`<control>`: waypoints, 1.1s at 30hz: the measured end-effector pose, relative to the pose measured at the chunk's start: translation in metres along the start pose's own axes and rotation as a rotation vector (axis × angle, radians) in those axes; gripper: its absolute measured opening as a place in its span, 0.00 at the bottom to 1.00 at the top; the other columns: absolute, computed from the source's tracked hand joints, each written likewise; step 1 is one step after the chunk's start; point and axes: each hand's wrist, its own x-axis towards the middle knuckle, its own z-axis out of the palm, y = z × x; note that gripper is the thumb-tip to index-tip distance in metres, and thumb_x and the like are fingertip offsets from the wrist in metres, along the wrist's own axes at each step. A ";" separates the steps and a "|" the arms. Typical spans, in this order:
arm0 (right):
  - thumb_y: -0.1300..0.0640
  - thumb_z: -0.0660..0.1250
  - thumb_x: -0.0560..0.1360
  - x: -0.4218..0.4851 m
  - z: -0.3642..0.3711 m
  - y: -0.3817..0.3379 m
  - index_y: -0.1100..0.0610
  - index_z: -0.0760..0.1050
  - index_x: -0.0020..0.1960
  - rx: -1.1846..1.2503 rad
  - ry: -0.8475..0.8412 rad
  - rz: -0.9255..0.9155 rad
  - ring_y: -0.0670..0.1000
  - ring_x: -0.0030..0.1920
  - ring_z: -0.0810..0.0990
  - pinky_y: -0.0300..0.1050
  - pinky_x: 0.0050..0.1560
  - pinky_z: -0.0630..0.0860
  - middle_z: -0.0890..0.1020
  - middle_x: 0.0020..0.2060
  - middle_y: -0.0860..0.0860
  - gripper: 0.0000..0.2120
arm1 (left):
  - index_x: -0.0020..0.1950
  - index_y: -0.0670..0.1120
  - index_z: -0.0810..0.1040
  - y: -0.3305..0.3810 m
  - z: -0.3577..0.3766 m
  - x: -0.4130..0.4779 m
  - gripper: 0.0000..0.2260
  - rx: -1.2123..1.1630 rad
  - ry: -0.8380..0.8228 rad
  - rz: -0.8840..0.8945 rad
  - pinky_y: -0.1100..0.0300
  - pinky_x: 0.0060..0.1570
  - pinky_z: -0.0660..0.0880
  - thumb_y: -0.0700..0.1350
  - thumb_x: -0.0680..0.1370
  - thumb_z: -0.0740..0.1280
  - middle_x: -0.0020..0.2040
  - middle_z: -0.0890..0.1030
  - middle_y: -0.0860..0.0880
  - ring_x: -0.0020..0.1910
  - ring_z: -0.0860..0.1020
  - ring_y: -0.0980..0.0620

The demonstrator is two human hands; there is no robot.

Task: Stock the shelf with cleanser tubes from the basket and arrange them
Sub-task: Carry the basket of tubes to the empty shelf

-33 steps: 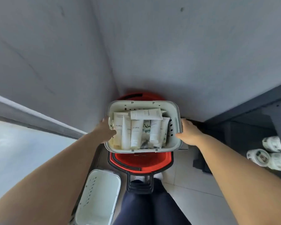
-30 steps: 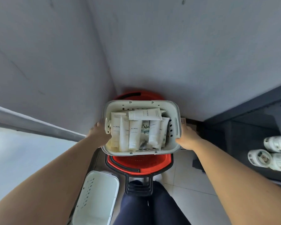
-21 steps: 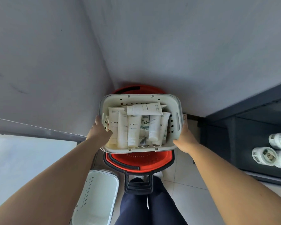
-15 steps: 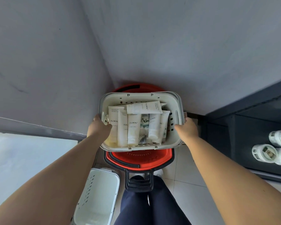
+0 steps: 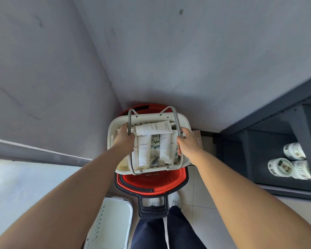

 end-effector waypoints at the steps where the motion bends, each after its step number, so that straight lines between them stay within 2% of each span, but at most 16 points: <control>1: 0.59 0.55 0.82 -0.004 0.001 -0.001 0.48 0.64 0.71 0.011 -0.004 0.007 0.52 0.33 0.72 0.46 0.32 0.74 0.74 0.37 0.54 0.19 | 0.76 0.51 0.58 0.002 0.001 -0.001 0.23 0.001 -0.005 0.001 0.56 0.30 0.75 0.38 0.81 0.53 0.42 0.73 0.45 0.34 0.73 0.49; 4: 0.59 0.55 0.81 -0.017 -0.002 0.000 0.48 0.65 0.70 0.044 -0.026 0.025 0.52 0.33 0.72 0.46 0.32 0.75 0.74 0.37 0.54 0.19 | 0.74 0.50 0.60 0.005 0.000 -0.010 0.22 0.014 -0.003 0.016 0.54 0.31 0.77 0.37 0.80 0.54 0.42 0.74 0.43 0.35 0.74 0.47; 7: 0.60 0.56 0.80 -0.033 -0.016 0.000 0.50 0.67 0.66 0.058 -0.009 0.005 0.52 0.30 0.71 0.48 0.31 0.76 0.73 0.35 0.55 0.16 | 0.71 0.49 0.65 0.010 -0.005 -0.020 0.21 -0.015 -0.013 0.062 0.51 0.31 0.79 0.37 0.79 0.56 0.37 0.75 0.43 0.31 0.75 0.46; 10: 0.62 0.59 0.79 -0.051 -0.034 -0.001 0.55 0.71 0.58 0.054 0.062 -0.028 0.52 0.26 0.73 0.53 0.32 0.79 0.75 0.33 0.57 0.09 | 0.69 0.49 0.67 0.025 -0.006 -0.028 0.20 -0.014 -0.029 0.115 0.54 0.27 0.77 0.39 0.78 0.59 0.35 0.77 0.43 0.26 0.75 0.47; 13: 0.63 0.61 0.78 -0.075 -0.053 0.002 0.58 0.72 0.53 0.084 0.136 -0.018 0.53 0.22 0.72 0.49 0.27 0.78 0.75 0.30 0.58 0.06 | 0.67 0.48 0.69 0.040 0.002 -0.042 0.18 0.004 -0.075 0.172 0.56 0.26 0.76 0.40 0.77 0.61 0.33 0.77 0.43 0.24 0.75 0.47; 18: 0.59 0.60 0.79 -0.123 -0.090 0.021 0.55 0.70 0.53 0.063 0.200 0.012 0.54 0.22 0.73 0.44 0.23 0.73 0.76 0.28 0.56 0.04 | 0.64 0.48 0.70 0.066 0.027 -0.075 0.16 0.066 -0.172 0.255 0.57 0.25 0.75 0.42 0.77 0.63 0.35 0.78 0.43 0.23 0.74 0.48; 21: 0.56 0.59 0.79 -0.146 -0.109 0.039 0.54 0.71 0.54 0.002 0.264 0.010 0.53 0.25 0.75 0.45 0.27 0.73 0.77 0.30 0.55 0.05 | 0.61 0.49 0.70 0.081 0.046 -0.097 0.13 0.127 -0.213 0.307 0.55 0.25 0.77 0.43 0.76 0.63 0.35 0.78 0.43 0.23 0.74 0.47; 25: 0.56 0.57 0.80 -0.191 -0.139 0.069 0.55 0.69 0.53 0.058 0.358 0.044 0.57 0.24 0.75 0.41 0.20 0.69 0.77 0.28 0.57 0.05 | 0.58 0.46 0.71 0.104 0.083 -0.130 0.10 0.199 -0.291 0.408 0.52 0.26 0.78 0.42 0.77 0.63 0.35 0.78 0.42 0.21 0.74 0.47; 30: 0.56 0.57 0.80 -0.250 -0.178 0.112 0.55 0.69 0.52 0.110 0.493 0.074 0.57 0.22 0.76 0.39 0.19 0.67 0.78 0.28 0.57 0.05 | 0.59 0.46 0.69 0.130 0.135 -0.182 0.11 0.302 -0.398 0.519 0.51 0.27 0.79 0.42 0.78 0.62 0.36 0.78 0.42 0.22 0.75 0.47; 33: 0.56 0.57 0.80 -0.287 -0.203 0.143 0.55 0.69 0.52 0.142 0.578 0.086 0.56 0.22 0.76 0.40 0.20 0.69 0.78 0.28 0.57 0.04 | 0.60 0.45 0.69 0.138 0.171 -0.219 0.11 0.341 -0.452 0.563 0.56 0.23 0.75 0.42 0.78 0.62 0.34 0.78 0.43 0.19 0.75 0.48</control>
